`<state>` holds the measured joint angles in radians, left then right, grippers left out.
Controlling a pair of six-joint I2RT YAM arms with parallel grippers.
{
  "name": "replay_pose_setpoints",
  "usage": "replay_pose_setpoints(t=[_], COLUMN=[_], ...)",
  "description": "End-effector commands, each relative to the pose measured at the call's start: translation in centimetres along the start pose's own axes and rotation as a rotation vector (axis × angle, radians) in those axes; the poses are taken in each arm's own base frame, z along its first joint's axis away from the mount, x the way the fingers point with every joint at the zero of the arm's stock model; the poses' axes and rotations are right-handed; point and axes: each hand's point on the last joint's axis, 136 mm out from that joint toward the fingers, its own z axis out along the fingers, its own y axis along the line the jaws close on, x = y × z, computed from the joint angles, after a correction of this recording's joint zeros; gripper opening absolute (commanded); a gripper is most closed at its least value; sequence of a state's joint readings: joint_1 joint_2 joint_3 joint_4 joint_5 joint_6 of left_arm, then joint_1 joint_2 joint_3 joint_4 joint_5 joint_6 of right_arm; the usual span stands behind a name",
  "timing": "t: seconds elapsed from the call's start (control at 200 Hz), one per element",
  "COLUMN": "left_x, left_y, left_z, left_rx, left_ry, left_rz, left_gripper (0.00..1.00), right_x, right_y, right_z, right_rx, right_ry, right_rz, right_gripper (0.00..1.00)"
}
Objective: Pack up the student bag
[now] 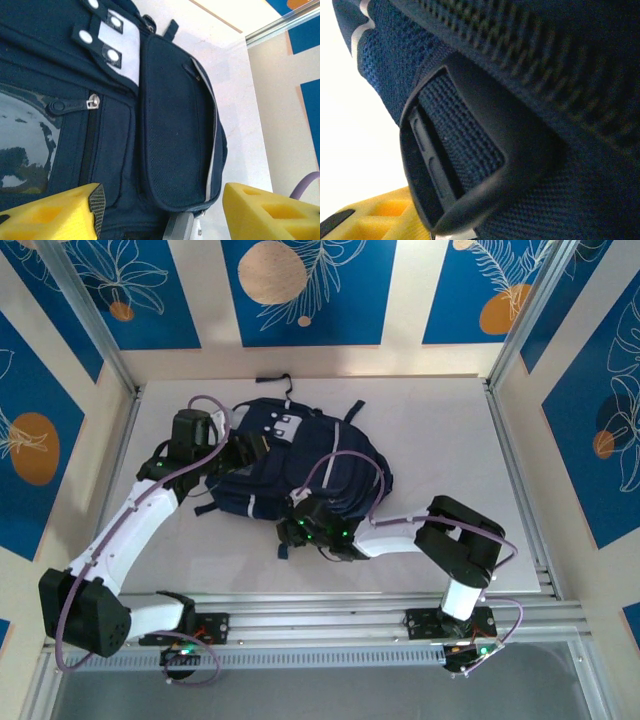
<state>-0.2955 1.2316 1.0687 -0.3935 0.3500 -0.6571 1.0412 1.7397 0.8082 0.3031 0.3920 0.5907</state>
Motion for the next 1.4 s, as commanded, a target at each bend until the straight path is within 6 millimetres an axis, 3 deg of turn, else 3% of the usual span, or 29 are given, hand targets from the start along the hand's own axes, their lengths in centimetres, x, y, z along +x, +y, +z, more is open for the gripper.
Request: replay_pose_setpoints(t=[0.0, 0.19, 0.26, 0.375, 0.51, 0.725, 1.145, 1.395], left_x=[-0.6, -0.7, -0.6, -0.7, -0.8, -0.8, -1.0, -1.0], left_y=[0.0, 0.3, 0.3, 0.2, 0.2, 0.3, 0.6, 0.9], left_z=[-0.3, -0.3, -0.2, -0.2, -0.2, -0.2, -0.1, -0.1], left_rx=[0.016, 0.007, 0.01, 0.013, 0.012, 0.013, 0.018, 0.018], left_ry=[-0.022, -0.033, -0.028, -0.028, -0.033, -0.038, -0.043, -0.045], left_rz=[-0.011, -0.01, -0.012, -0.009, -0.006, -0.006, -0.021, -0.032], left_gripper=[0.63, 0.63, 0.63, 0.64, 0.63, 0.63, 0.63, 0.63], right_x=[-1.0, -2.2, -2.5, -2.1, -1.3, -1.7, -1.7, -0.6], right_y=[-2.5, -5.5, -4.7, -2.5, 0.0, -0.1, -1.6, -3.2], right_z=[-0.4, -2.7, -3.2, -4.5, -5.8, -5.1, -1.4, 0.1], right_rx=[0.086, 0.076, 0.011, -0.122, -0.218, -0.136, -0.016, 0.028], right_ry=[-0.06, -0.147, -0.178, -0.242, -0.358, -0.454, -0.35, -0.308], right_rz=[-0.022, -0.001, -0.053, -0.188, -0.343, -0.322, -0.252, -0.224], right_gripper=[0.49, 0.48, 0.49, 0.6, 0.62, 0.55, 0.53, 0.5])
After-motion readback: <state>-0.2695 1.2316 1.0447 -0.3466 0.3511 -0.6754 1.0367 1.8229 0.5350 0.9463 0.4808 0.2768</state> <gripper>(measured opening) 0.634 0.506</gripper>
